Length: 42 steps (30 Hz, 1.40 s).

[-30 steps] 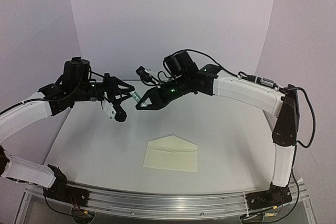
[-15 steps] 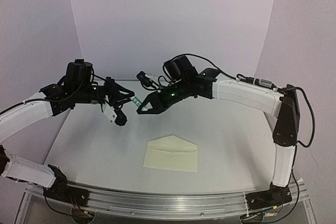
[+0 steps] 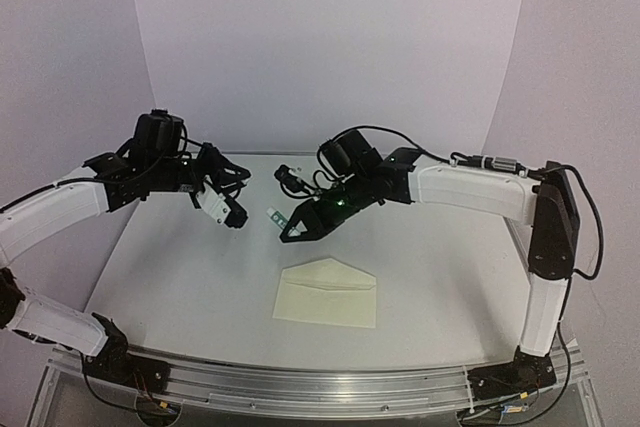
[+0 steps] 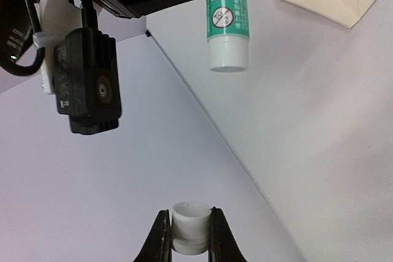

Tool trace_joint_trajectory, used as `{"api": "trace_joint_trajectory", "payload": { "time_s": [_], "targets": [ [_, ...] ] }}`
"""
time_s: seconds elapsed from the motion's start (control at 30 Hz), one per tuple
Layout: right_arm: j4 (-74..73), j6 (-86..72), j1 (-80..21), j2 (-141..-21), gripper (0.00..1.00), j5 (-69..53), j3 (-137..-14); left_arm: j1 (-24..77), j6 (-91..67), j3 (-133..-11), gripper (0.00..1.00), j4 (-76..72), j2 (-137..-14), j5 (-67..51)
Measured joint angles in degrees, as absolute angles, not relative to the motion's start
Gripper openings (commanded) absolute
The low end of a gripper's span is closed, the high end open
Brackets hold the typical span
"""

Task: Place the letter into the envelope and seal it

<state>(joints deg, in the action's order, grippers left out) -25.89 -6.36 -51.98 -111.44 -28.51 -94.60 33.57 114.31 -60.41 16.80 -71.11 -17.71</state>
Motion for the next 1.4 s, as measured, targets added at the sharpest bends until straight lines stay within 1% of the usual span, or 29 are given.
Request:
{"api": "trace_joint_trajectory", "payload": {
  "time_s": [0.23,0.3,0.47,0.63,0.77,0.9,1.1,1.27,1.4],
  "targets": [
    [-25.40,-6.01,-51.61,-107.96,0.00,-24.40,-93.78,30.61,95.22,-77.96,0.00,37.11,-87.78,-12.46],
    [-25.08,-6.03,-51.37,-107.22,0.00,-23.35,-93.76,29.90,89.62,-79.88,0.00,43.77,-93.57,-10.28],
    [-23.97,-6.32,-50.45,-105.23,0.00,-19.86,-91.94,28.78,76.13,-80.37,0.00,61.55,-108.92,-7.06],
    [-23.63,-7.18,-49.37,-103.34,0.00,-16.56,-88.52,27.70,63.91,-83.54,0.00,71.95,-119.37,-3.53],
    [-23.68,-7.66,-48.75,-102.25,0.00,-14.67,-86.30,27.46,56.87,-86.26,0.00,73.76,-121.45,2.05],
    [-23.66,-7.81,-48.45,-101.68,0.00,-13.64,-85.89,27.46,51.84,-86.45,0.00,75.23,-122.78,8.27],
    [-23.59,-7.81,-48.45,-101.34,0.00,-13.47,-85.89,27.49,46.57,-87.92,0.06,76.97,-124.88,14.97],
    [-23.60,-7.81,-48.45,-101.34,0.00,-13.52,-85.89,27.95,44.09,-87.43,0.09,76.90,-125.20,23.69],
    [-23.59,-7.81,-48.45,-101.34,0.00,-13.56,-85.89,28.79,43.20,-85.60,0.16,76.63,-124.11,30.37]
  ]
}}
